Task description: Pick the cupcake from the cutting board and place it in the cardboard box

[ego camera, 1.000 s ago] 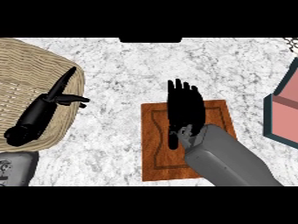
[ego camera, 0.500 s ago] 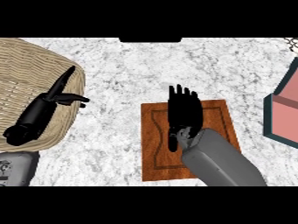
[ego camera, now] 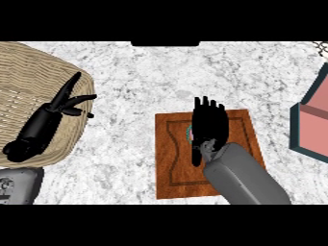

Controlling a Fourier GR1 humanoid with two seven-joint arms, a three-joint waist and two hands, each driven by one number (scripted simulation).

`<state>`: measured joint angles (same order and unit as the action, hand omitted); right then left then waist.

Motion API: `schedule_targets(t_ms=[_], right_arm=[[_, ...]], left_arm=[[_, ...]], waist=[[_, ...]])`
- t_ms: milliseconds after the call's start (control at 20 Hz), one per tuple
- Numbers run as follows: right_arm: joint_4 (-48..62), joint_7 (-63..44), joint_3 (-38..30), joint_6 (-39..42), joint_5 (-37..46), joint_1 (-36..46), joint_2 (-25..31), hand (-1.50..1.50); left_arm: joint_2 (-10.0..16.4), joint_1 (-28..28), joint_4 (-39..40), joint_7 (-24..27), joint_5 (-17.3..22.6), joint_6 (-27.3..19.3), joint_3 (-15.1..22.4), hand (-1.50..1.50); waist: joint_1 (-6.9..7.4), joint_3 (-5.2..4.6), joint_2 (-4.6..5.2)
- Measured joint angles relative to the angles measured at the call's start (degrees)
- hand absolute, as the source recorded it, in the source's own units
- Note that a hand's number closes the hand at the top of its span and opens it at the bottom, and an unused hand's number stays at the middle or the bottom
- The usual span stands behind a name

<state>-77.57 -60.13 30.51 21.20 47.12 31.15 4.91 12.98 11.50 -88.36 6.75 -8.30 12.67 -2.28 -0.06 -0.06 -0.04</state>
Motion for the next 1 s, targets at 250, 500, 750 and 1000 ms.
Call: schedule_targets(t_ms=[250, 500, 750, 1000], right_arm=[[1.46, 4.26, -0.8, 0.6, 2.95, -1.64, -0.34, 1.5], [2.55, 7.82, 0.09, -1.23, 8.08, -1.15, -0.52, 1.5], [4.45, 10.18, 0.75, -3.67, 12.91, 0.2, -1.05, 1.5], [-3.49, 22.32, 7.14, -5.5, 11.85, -4.44, 2.07, 1.5]], left_arm=[[0.51, 0.19, -1.15, -0.17, 0.74, -0.11, -0.07, 0.0], [0.67, 0.69, -0.4, 0.31, 0.73, -0.99, 0.32, 0.0], [0.35, 0.94, 0.24, 0.51, -0.12, -1.92, 1.29, 0.0], [0.76, -0.06, 0.99, 1.3, 0.15, -2.33, 1.38, 0.0]], waist=[[0.17, 0.01, 0.03], [0.2, -0.01, -0.01], [0.25, 0.0, 0.04], [-0.29, 0.09, -0.16]])
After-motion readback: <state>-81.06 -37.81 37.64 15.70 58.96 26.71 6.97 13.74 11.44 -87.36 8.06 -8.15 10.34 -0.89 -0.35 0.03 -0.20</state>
